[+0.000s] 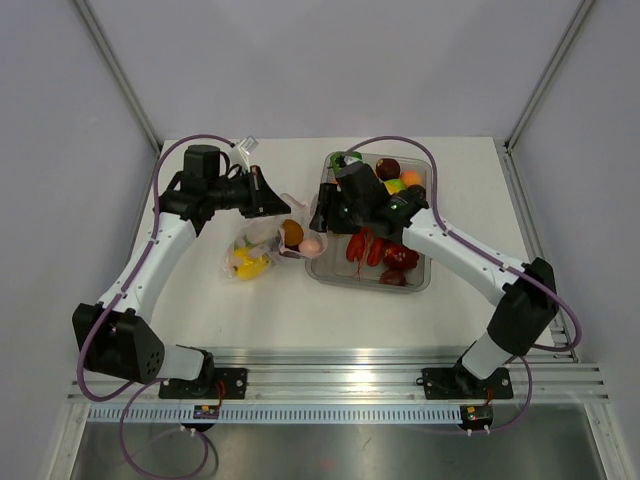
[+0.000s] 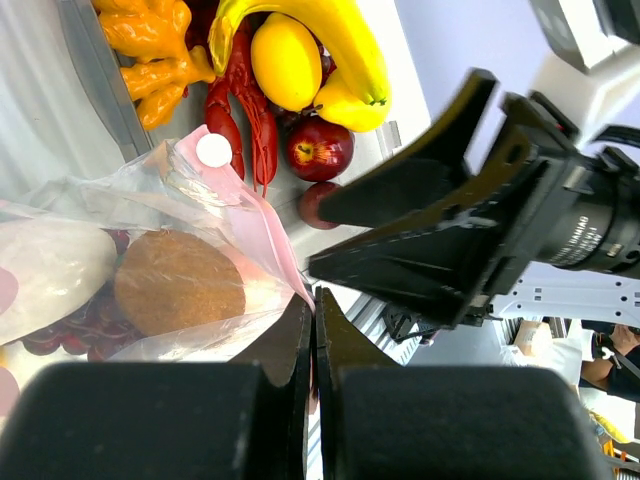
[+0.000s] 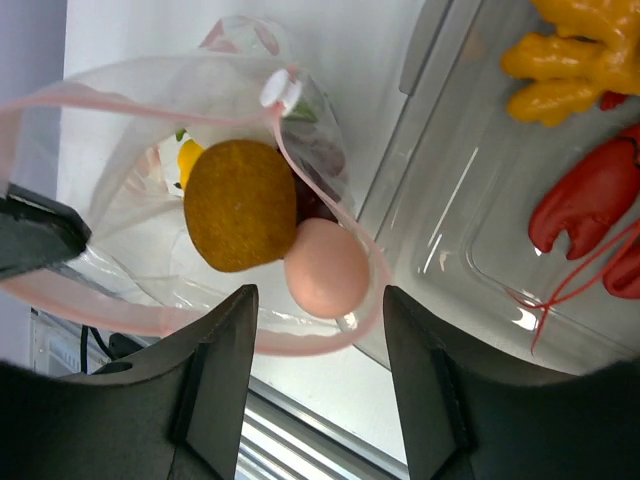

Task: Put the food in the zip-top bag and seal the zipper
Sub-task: Place the fake fruit in the zipper food storage bag, then adjust the zipper food storage bag at the center of the board.

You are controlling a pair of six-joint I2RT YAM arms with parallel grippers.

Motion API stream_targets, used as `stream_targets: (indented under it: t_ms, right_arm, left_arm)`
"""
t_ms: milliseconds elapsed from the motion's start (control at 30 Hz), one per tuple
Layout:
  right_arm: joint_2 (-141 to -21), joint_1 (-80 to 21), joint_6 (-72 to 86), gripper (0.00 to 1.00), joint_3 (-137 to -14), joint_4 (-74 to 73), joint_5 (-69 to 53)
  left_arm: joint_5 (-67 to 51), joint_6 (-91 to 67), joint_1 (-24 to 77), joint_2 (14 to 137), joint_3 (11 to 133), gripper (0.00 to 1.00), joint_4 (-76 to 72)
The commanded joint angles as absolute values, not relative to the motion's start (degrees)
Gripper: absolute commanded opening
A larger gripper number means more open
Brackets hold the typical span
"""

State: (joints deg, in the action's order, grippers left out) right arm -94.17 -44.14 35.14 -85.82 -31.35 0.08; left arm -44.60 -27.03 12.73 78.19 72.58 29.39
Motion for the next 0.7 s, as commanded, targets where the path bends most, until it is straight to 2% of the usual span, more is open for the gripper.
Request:
stream_targets:
  t_ms: [0,200,300,333,367,567,600,667]
  right_arm:
    - [-90.5,-43.8,35.3,0.59,-82.4,-31.9,4.7]
    - [-92.7,-43.4,36.1,0.58,-79.5,-31.4,0.5]
    - [-94.7,-43.4,36.1,0.49,-79.4,-30.3,0.3]
    - [-95.2,-43.4,36.0,0.49,-79.4,-30.1,0.3]
    - [-95.8,-43.4,35.9,0.41,-79.5,-29.9,-1.2]
    - [-96.7,-43.4,30.2,0.11,-85.2,-29.7,-4.0]
    - [-96.6,-43.4,27.6,0.00,-88.7,-30.2,-4.0]
    - [-96.9,-43.4,25.8,0.00,-93.1,-32.3,-3.8]
  left_arm:
    - [-45.5,-27.3,12.7,76.6,73.0,0.00,25.7]
    - [-45.6,-27.4,12.7,76.6,72.8,0.00,25.7]
    - [-45.6,-27.4,12.7,76.2,72.6,0.00,25.8]
    - [-45.6,-27.2,12.7,76.1,72.7,0.00,25.8]
    - [-45.6,-27.2,12.7,75.9,72.8,0.00,26.3]
    - [-45.6,-26.5,12.5,75.0,74.0,0.00,27.7]
    - [-46.2,-26.4,12.5,75.1,74.5,0.00,27.9]
    - [-46.4,-25.8,11.9,75.5,76.8,0.00,28.7]
